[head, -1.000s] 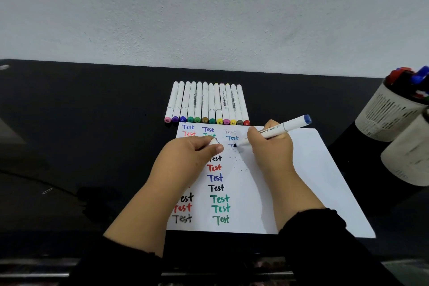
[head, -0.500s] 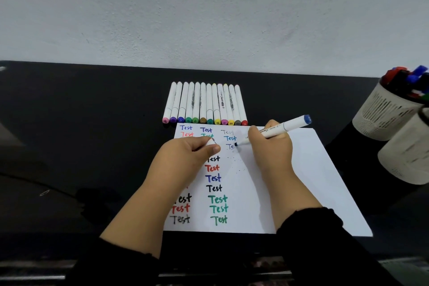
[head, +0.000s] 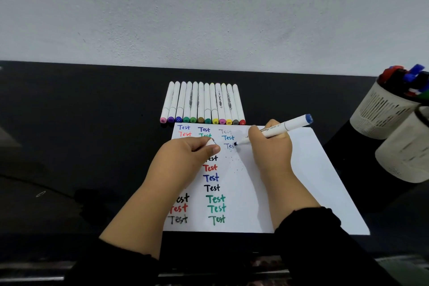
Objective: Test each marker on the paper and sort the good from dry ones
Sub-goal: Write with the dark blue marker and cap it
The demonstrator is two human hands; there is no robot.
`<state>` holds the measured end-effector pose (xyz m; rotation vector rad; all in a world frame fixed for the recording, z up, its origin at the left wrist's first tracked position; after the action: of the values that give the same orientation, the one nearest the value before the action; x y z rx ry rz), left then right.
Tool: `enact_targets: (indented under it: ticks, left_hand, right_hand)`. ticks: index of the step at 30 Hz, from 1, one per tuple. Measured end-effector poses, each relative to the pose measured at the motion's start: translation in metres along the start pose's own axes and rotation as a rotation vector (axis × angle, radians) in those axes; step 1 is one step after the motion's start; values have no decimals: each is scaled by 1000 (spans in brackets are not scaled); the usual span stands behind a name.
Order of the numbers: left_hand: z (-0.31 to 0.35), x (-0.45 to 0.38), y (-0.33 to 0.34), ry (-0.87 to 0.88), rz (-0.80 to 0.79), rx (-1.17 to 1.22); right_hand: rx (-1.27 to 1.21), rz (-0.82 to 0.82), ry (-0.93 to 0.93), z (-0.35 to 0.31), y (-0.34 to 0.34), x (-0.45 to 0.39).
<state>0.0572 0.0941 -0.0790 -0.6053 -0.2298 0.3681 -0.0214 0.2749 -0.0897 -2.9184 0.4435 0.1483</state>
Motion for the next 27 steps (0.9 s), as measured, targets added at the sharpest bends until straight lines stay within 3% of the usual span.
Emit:
enact_targets:
  ticks: [19,23,27]
  left_hand:
    - [-2,0,-1,-3,-11,-23]
    - [-2,-1,3,-7,-43,3]
    - [0,0,9,-22,-67,97]
  right_hand:
    - [-53,-11,68,1,-1,0]
    - [-197,20,193,8,-5,-2]
    - [-376,-70,270,3,0,1]
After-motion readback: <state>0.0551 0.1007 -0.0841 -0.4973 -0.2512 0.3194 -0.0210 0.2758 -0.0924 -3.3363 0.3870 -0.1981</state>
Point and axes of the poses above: each hand's wrist, its own x-axis away from the middle knuckle, its own y-axis out of the palm, z = x × y, the point moved 7 cm from there along -x, towards the middle knuckle, and after that the axes turned 6 degrees about z, right-handed, at the moved point
